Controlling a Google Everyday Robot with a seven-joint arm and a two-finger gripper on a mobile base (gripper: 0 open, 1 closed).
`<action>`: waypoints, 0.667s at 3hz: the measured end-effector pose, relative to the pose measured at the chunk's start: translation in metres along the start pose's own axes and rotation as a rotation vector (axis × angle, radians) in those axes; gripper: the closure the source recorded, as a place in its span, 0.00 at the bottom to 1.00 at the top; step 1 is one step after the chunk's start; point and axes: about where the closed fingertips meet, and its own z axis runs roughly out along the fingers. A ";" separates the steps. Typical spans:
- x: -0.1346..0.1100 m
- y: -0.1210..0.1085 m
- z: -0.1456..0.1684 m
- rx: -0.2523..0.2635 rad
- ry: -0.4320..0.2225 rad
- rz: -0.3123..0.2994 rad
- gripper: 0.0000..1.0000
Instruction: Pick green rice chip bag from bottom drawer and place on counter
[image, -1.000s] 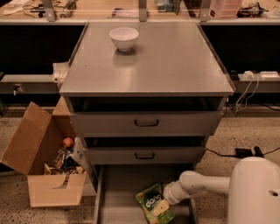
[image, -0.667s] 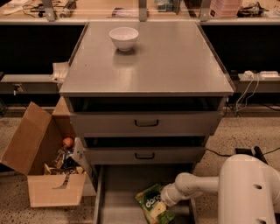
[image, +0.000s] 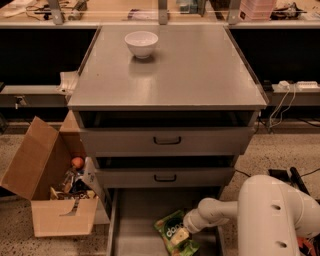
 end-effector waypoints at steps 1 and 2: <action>0.001 -0.003 0.011 0.000 0.009 0.023 0.00; 0.004 -0.004 0.019 -0.009 0.010 0.053 0.18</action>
Offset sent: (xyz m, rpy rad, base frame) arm 0.0070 0.0024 -0.0280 0.0086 0.0575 -0.0727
